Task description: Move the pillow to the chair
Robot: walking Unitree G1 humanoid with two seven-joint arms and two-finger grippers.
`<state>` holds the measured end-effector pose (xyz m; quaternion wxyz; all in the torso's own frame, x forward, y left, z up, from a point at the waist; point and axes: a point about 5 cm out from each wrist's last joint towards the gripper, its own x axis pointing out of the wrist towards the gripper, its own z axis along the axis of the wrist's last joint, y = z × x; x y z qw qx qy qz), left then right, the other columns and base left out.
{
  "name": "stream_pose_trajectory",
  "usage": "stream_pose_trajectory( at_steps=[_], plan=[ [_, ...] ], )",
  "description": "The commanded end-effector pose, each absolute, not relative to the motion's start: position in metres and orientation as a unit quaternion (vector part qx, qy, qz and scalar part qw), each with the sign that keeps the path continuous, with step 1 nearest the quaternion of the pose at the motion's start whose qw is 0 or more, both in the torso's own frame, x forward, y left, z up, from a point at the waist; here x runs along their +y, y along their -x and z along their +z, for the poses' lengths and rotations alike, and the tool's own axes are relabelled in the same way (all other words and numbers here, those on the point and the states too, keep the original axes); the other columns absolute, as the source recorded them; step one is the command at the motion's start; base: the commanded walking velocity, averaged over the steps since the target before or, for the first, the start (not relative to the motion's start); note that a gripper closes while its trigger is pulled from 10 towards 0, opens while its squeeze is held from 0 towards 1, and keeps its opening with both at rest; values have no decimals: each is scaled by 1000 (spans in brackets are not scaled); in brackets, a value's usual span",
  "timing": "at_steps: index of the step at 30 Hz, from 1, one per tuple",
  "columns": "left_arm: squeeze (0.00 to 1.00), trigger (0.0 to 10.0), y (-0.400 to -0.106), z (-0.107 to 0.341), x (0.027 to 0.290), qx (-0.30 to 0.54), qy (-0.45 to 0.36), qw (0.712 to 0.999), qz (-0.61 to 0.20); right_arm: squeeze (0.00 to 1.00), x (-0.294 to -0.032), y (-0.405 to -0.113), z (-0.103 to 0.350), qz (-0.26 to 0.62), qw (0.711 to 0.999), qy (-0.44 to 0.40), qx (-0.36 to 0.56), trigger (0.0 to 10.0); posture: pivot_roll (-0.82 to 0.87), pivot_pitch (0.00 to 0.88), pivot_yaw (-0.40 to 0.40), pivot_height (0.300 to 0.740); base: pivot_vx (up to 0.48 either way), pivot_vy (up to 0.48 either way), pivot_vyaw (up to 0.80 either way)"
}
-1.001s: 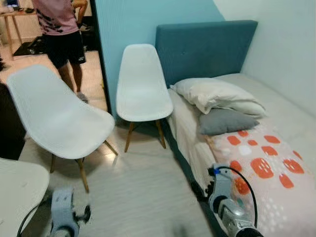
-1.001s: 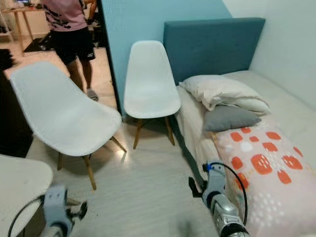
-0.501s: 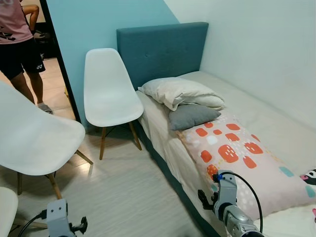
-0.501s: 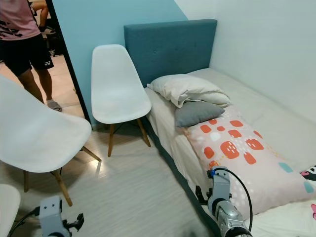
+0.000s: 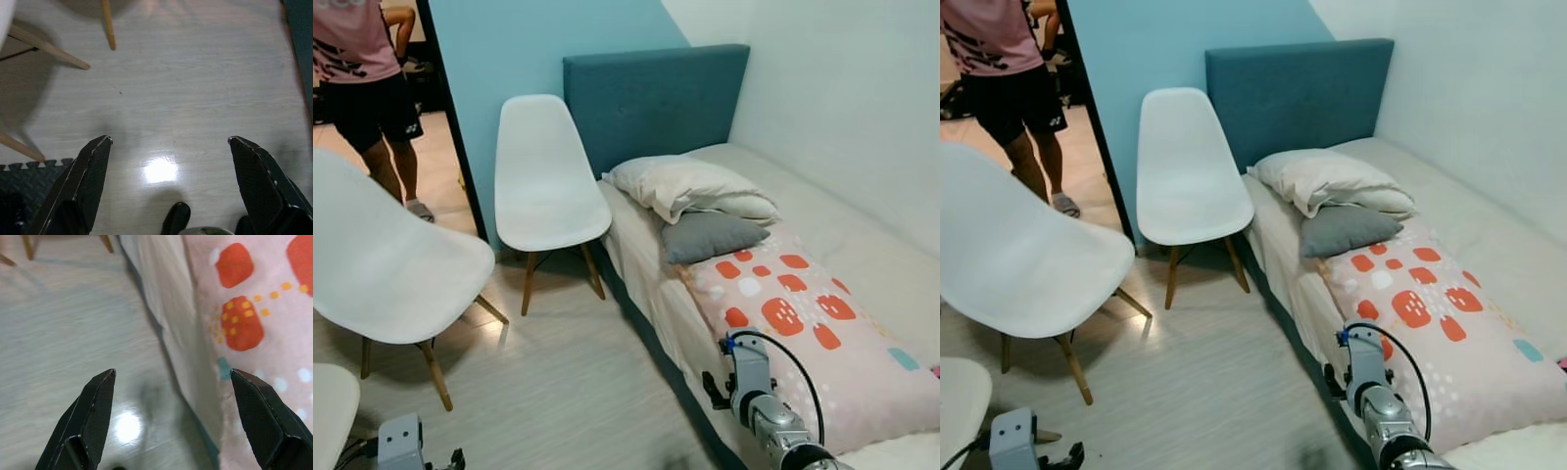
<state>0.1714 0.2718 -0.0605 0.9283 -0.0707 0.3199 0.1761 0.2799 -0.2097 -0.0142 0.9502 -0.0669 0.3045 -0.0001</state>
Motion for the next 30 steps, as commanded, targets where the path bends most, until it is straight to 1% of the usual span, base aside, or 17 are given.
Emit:
stream_pose_trajectory(
  at_steps=[1, 2, 3, 4, 8, 9, 11, 13, 18, 20, 23, 26, 28, 29, 30],
  plan=[
    [0, 10000, -175, -60, 271, 323, 72, 928, 173, 0, -207, -279, -15, 8, 949, 73, 306, 10000, 137, 0, -53, 740, 277, 0, 0],
    [0, 10000, -182, -57, 269, 314, 75, 931, 170, 0, -203, -274, -21, 22, 947, 50, 316, 10000, 139, 0, -56, 740, 285, 0, 0],
    [0, 10000, -183, -56, 269, 311, 76, 932, 169, 0, -202, -272, -22, 25, 946, 44, 319, 10000, 139, 0, -56, 740, 285, 0, 0],
    [0, 10000, -183, -56, 269, 311, 76, 932, 169, 0, -202, -272, -22, 25, 946, 44, 319, 10000, 139, 0, -56, 740, 285, 0, 0],
    [0, 10000, -202, -45, 271, 278, 76, 943, 164, 0, -204, -267, -26, 19, 946, 1, 322, 10000, 140, 0, -62, 740, 304, 0, 0],
    [0, 10000, -202, -45, 271, 278, 76, 943, 164, 0, -204, -267, -26, 19, 946, 1, 322, 10000, 140, 0, -62, 740, 304, 0, 0],
    [0, 10000, -216, -36, 268, 259, 70, 951, 155, 0, -206, -271, -22, 18, 949, -2, 314, 10000, 139, 0, -63, 740, 306, 0, 0],
    [0, 10000, -221, -33, 267, 251, 67, 954, 151, 0, -208, -275, -18, 17, 952, -4, 304, 10000, 135, 0, -63, 740, 307, 0, 0],
    [0, 10000, -227, -29, 267, 239, 72, 957, 149, 0, -213, -282, -9, 15, 960, -13, 279, 10000, 132, 0, -64, 740, 309, 0, 0],
    [0, 10000, -234, -21, 267, 201, 89, 966, 137, 0, -205, -298, 9, 45, 975, -38, 212, 10000, 130, 0, -74, 740, 304, 0, 0],
    [0, 10000, -241, -6, 260, 134, 73, 984, 95, 0, -189, -313, 34, 108, 985, -47, 123, 10000, 129, 0, -70, 740, 312, 0, 0],
    [0, 10000, -237, 4, 250, 85, 65, 991, 76, 0, -185, -317, 47, 124, 988, -48, 79, 10000, 125, 0, -66, 740, 317, 0, 0],
    [0, 10000, -229, 18, 240, 48, 74, 993, 75, 0, -187, -315, 54, 118, 991, -41, 54, 10000, 125, 0, -66, 740, 322, 0, 0],
    [0, 10000, -224, 23, 234, 36, 81, 993, 78, 0, -190, -314, 56, 112, 992, -41, 46, 10000, 125, 0, -66, 740, 330, 0, 0],
    [0, 10000, -224, 23, 234, 36, 81, 993, 78, 0, -190, -314, 56, 112, 992, -41, 46, 10000, 125, 0, -66, 740, 330, 0, 0]
  ],
)
